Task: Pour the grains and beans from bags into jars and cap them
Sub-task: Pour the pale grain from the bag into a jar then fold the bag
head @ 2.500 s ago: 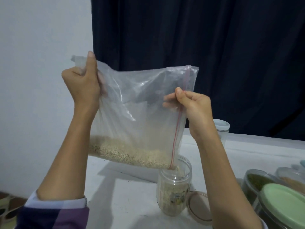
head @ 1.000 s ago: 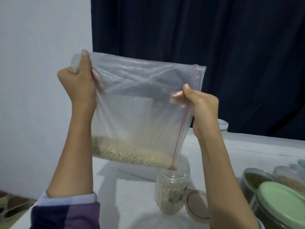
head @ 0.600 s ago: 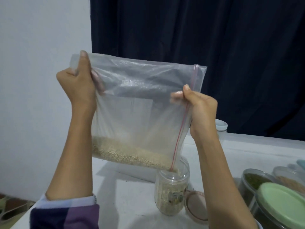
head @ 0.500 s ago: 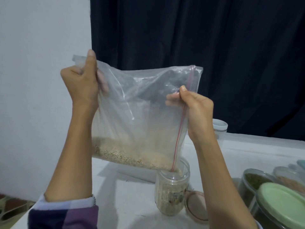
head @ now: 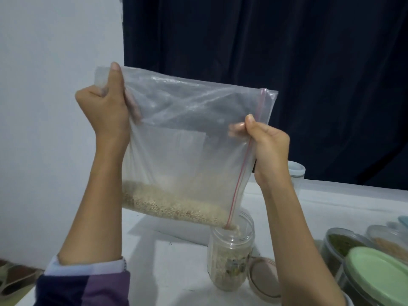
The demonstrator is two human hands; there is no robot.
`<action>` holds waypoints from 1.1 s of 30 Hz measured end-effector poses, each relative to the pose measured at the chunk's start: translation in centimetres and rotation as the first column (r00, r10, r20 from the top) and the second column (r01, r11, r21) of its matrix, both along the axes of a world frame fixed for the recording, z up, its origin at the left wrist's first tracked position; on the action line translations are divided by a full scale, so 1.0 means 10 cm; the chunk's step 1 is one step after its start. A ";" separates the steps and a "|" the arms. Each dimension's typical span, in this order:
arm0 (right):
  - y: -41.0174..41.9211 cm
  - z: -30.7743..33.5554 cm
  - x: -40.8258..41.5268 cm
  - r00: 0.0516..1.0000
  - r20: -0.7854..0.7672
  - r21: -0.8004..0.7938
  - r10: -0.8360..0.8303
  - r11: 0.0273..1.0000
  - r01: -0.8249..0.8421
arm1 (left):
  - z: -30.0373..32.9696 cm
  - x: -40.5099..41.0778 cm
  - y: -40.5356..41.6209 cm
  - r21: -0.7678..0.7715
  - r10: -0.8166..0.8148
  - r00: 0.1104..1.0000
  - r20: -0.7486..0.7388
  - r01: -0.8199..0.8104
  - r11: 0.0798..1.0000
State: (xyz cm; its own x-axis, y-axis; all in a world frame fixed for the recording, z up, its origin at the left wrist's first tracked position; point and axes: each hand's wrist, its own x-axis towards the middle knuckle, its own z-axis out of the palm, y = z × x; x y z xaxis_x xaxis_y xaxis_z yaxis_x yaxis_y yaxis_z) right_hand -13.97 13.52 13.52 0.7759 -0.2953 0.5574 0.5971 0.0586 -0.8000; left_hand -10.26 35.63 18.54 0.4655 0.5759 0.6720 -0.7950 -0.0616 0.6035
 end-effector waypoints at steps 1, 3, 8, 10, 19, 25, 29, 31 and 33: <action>0.00 0.00 0.01 1.000 0.000 -0.008 0.002 1.000 -0.002 | 0.00 -0.01 -0.02 0.015 -0.021 1.000 0.010 0.021 1.000; 0.00 0.01 0.02 0.999 -0.014 -0.048 0.029 0.998 -0.029 | -0.01 -0.01 -0.03 0.026 -0.035 0.999 0.012 0.034 0.999; -0.02 0.03 0.06 0.999 -0.033 -0.066 0.032 0.997 -0.034 | -0.02 0.05 0.05 -0.001 0.019 1.000 -0.008 -0.019 1.000; -0.03 0.05 0.08 0.999 -0.036 -0.055 0.037 0.998 -0.039 | -0.03 0.05 0.06 0.000 0.014 1.000 -0.007 -0.014 1.000; -0.03 0.04 0.12 0.999 -0.040 -0.081 0.032 0.996 -0.035 | -0.04 -0.02 -0.03 0.027 0.013 1.000 0.009 -0.014 1.000; -0.03 0.08 0.13 0.998 -0.043 -0.106 0.056 0.993 -0.061 | -0.02 -0.01 0.02 0.024 -0.030 0.999 0.026 0.029 0.999; -0.04 0.07 0.14 0.998 -0.031 -0.077 0.060 0.995 -0.062 | -0.01 -0.05 0.00 0.033 -0.022 0.999 0.035 0.021 0.999; -0.03 0.06 0.15 0.997 -0.041 -0.079 0.073 0.994 -0.076 | -0.01 -0.08 -0.03 0.017 0.014 1.000 0.025 -0.014 1.000; -0.04 0.06 0.16 0.999 -0.026 -0.059 0.048 0.997 -0.049 | -0.01 -0.10 -0.03 0.023 -0.003 1.000 0.022 0.002 1.000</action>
